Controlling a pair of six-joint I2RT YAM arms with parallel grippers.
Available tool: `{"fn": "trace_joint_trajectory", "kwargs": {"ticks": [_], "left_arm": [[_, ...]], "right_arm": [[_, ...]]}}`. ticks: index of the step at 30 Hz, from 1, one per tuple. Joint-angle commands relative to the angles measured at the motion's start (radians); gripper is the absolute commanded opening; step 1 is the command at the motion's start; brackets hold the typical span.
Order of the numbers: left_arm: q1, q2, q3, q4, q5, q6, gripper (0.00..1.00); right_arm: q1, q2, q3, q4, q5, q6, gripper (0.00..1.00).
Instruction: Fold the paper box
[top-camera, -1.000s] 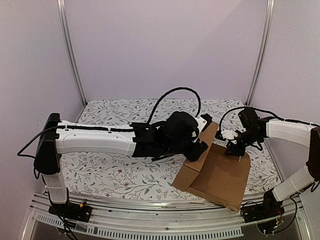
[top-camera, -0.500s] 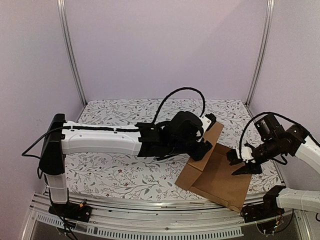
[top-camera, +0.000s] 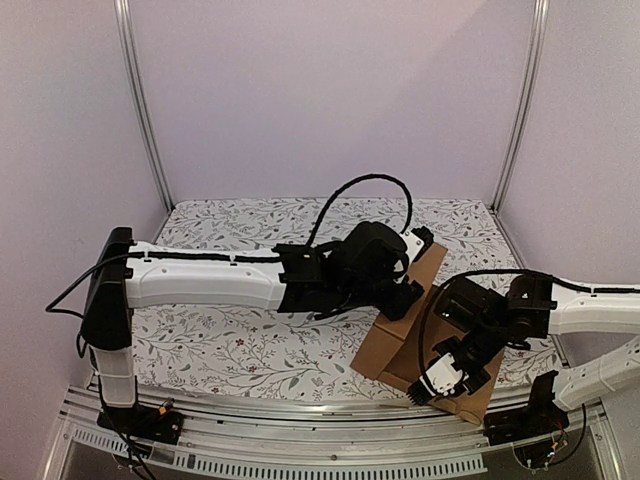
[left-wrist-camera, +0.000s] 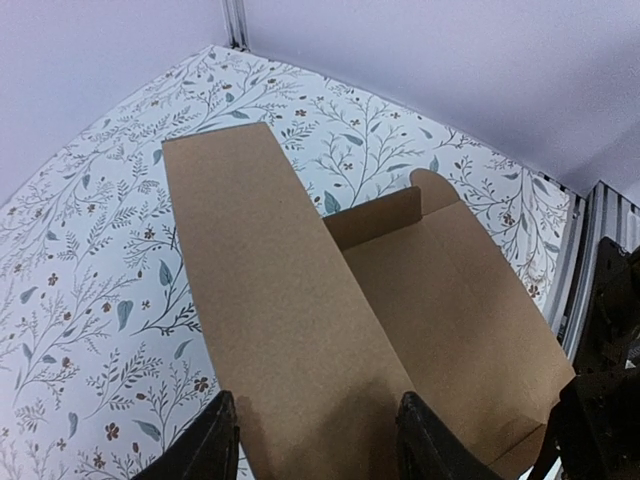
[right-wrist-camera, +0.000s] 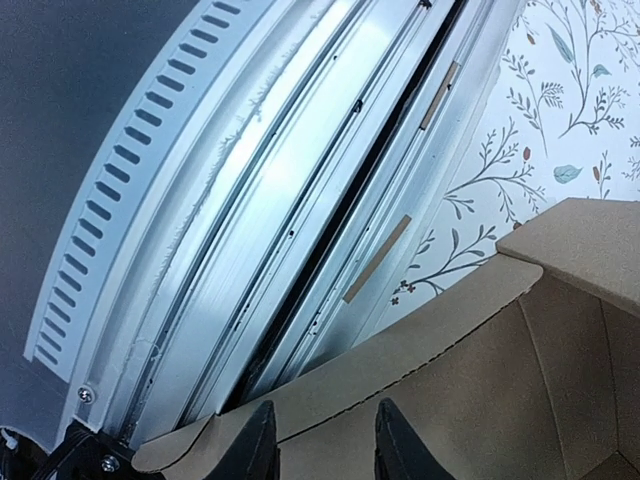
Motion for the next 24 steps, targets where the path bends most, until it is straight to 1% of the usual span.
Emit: {"fn": "trace_joint_trajectory", "kwargs": {"ticks": [1,11,16,20,24], "left_arm": [[0.002,0.030,-0.015,-0.118,0.040,0.008,0.53],[0.011,0.010,-0.020,-0.151,0.039,0.033,0.53],[0.022,-0.018,-0.051,-0.137,0.040,0.040,0.53],[0.022,-0.017,-0.049,-0.122,0.075,0.034,0.53],[0.015,0.014,-0.041,-0.066,0.157,-0.008,0.53]], "right_arm": [[0.027,0.038,-0.009,0.068,0.074,0.011,0.32],[0.028,0.092,-0.036,0.132,0.180,0.034,0.30],[0.029,0.155,-0.035,0.148,0.251,0.064,0.23],[0.028,0.180,-0.034,0.150,0.276,0.087,0.22],[0.029,0.168,-0.024,0.145,0.274,0.101,0.23]]}}
